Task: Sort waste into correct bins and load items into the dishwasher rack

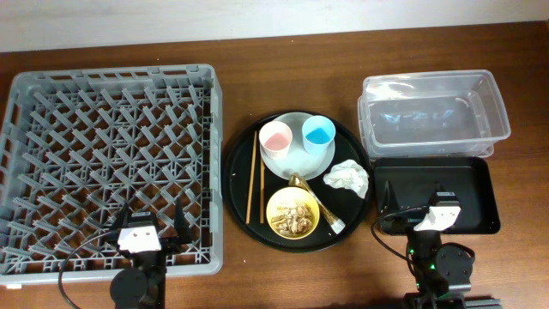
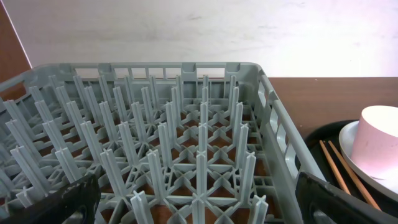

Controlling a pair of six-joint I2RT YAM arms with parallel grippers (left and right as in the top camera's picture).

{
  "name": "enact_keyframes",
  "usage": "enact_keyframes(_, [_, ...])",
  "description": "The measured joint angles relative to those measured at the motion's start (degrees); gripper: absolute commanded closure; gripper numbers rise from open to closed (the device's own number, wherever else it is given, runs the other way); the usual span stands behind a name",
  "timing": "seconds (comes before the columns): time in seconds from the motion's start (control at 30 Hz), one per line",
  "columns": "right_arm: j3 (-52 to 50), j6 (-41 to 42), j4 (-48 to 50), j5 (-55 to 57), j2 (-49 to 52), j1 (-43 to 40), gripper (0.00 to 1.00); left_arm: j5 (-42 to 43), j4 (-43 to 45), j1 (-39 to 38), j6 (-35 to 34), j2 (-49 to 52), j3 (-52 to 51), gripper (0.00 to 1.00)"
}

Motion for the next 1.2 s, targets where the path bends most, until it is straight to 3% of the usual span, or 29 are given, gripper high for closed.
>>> enact_keyframes(0.6, [0.2,0.04,-0.28,-4.11,0.0,0.0,0.01,0.0,0.0,0.0,0.0,0.0,0.0,0.01])
enact_keyframes(0.77, [7.98,0.11,-12.13,-7.23,1.33,0.0,0.01,-0.02,0.0,-0.02,0.0,0.0,0.0,0.01])
enact_keyframes(1.0, [42.12,0.04,-32.68,-8.79,22.29,0.0,0.01,0.0,0.04,0.0,0.02,0.22,-0.02,0.01])
enact_keyframes(1.2, [79.84,-1.84,-64.83,-11.82,51.49,0.0,0.01,0.0,0.07,0.0,0.04,0.26,-0.02,0.0])
